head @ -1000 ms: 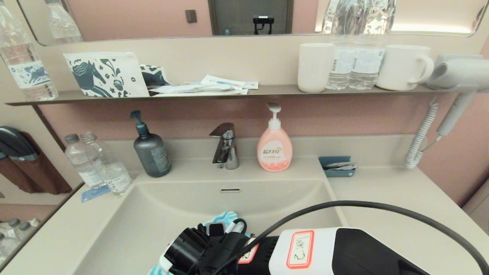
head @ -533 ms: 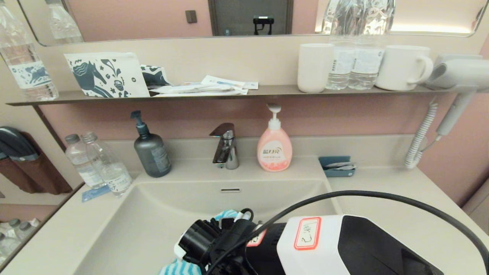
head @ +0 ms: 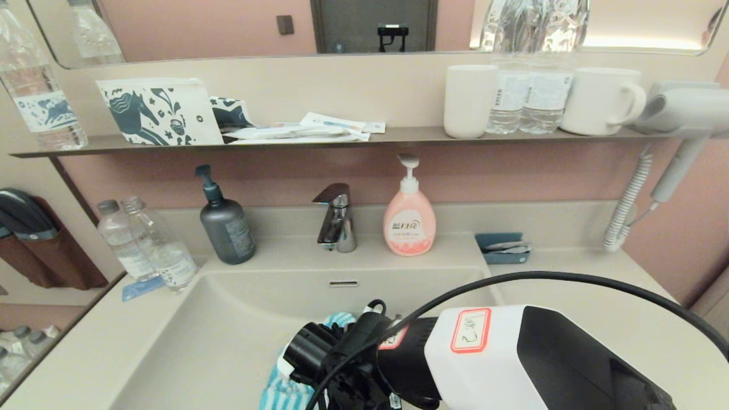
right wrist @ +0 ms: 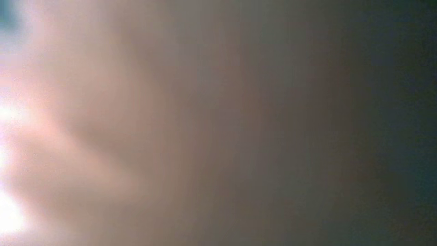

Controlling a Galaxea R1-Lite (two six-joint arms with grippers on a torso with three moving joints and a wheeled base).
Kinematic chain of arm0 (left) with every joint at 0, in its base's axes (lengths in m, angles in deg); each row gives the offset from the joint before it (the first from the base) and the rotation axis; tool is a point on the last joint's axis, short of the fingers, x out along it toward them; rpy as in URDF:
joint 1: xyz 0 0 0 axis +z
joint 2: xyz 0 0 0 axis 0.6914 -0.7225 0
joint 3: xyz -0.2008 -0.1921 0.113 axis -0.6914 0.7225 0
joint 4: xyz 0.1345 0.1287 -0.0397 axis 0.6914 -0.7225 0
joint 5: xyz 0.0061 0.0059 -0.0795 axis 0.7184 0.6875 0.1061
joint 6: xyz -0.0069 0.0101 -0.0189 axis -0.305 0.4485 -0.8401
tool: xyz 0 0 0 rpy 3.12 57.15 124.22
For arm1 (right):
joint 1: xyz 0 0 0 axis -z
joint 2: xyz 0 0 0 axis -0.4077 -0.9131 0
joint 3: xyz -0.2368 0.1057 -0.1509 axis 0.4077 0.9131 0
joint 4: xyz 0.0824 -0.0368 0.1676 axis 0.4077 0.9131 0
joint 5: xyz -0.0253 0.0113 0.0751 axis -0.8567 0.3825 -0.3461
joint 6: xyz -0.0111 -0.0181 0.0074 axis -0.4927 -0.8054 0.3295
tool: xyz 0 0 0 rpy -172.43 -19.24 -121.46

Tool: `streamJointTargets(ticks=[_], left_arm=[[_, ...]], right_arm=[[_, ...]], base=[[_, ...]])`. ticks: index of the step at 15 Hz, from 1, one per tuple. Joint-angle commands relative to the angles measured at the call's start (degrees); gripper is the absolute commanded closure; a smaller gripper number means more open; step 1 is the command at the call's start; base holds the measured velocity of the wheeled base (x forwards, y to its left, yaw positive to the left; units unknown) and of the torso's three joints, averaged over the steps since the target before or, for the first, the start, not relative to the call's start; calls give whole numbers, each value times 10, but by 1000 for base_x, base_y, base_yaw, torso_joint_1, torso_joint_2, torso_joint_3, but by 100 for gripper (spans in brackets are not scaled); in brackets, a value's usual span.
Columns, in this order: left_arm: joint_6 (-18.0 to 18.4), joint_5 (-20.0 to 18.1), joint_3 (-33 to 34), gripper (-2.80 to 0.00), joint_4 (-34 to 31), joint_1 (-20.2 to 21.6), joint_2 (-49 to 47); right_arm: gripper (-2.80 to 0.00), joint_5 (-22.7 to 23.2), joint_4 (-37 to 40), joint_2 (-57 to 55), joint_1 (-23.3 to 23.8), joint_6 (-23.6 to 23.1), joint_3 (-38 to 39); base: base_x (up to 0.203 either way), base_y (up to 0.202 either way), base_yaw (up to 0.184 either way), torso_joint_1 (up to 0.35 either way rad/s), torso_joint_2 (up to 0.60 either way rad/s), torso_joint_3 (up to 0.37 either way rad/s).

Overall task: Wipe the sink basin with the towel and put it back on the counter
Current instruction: Wipe the sink

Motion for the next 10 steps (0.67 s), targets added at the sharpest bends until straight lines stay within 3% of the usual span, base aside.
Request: streamJointTargets(ticks=[1, 10], left_arm=[[0, 0, 0, 0, 0, 0, -1], [0, 0, 0, 0, 0, 0, -1]], right_arm=[[0, -1, 5, 10, 9, 3, 11], [0, -14, 5, 63, 53, -1, 87]], base=[[0, 0, 0, 0, 0, 0], [0, 0, 0, 0, 0, 0]])
